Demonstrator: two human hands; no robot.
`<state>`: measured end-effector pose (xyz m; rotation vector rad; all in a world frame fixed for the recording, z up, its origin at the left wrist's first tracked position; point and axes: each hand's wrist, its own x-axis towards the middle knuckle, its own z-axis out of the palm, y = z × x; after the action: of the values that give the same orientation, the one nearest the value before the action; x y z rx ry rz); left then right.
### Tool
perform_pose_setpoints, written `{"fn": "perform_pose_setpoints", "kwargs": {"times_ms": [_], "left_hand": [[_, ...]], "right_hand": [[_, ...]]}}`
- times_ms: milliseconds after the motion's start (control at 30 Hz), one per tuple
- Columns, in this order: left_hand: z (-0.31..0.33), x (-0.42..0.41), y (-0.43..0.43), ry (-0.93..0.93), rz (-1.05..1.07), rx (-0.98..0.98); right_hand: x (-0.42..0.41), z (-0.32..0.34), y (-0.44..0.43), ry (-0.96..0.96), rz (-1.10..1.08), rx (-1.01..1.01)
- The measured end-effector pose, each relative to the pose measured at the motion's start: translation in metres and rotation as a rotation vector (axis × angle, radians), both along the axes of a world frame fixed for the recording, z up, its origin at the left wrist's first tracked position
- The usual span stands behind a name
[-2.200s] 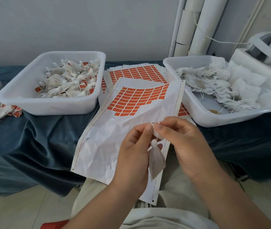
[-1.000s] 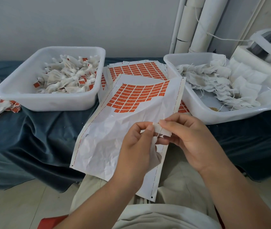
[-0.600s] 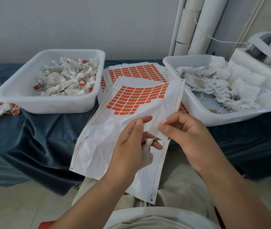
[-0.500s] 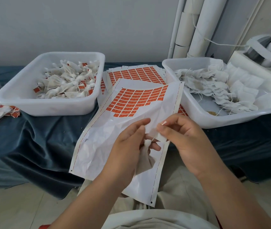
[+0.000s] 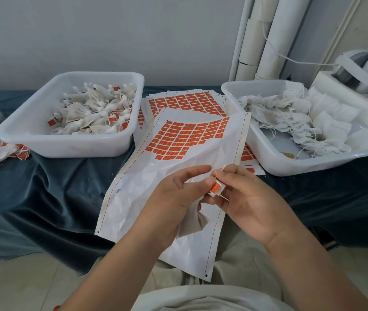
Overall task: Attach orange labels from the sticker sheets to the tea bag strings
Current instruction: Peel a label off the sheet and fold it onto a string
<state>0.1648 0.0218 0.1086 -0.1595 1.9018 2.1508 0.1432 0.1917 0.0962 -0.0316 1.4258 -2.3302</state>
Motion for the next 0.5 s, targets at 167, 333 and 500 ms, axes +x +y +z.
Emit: {"fn": "perform_pose_setpoints", "kwargs": {"times_ms": [167, 333, 500], "left_hand": [[-0.0027, 0.0006, -0.0026, 0.067, -0.073, -0.077], [-0.0032, 0.0023, -0.0040, 0.111, -0.003, -0.083], [-0.0054, 0.0036, -0.0038, 0.116, 0.078, -0.107]], "right_hand": [[0.0012, -0.0019, -0.0012, 0.070, -0.025, 0.035], [0.0048, -0.0008, -0.0036, 0.225, -0.067, 0.364], [0.0081, 0.0025, -0.0043, 0.561, -0.068, 0.820]]}}
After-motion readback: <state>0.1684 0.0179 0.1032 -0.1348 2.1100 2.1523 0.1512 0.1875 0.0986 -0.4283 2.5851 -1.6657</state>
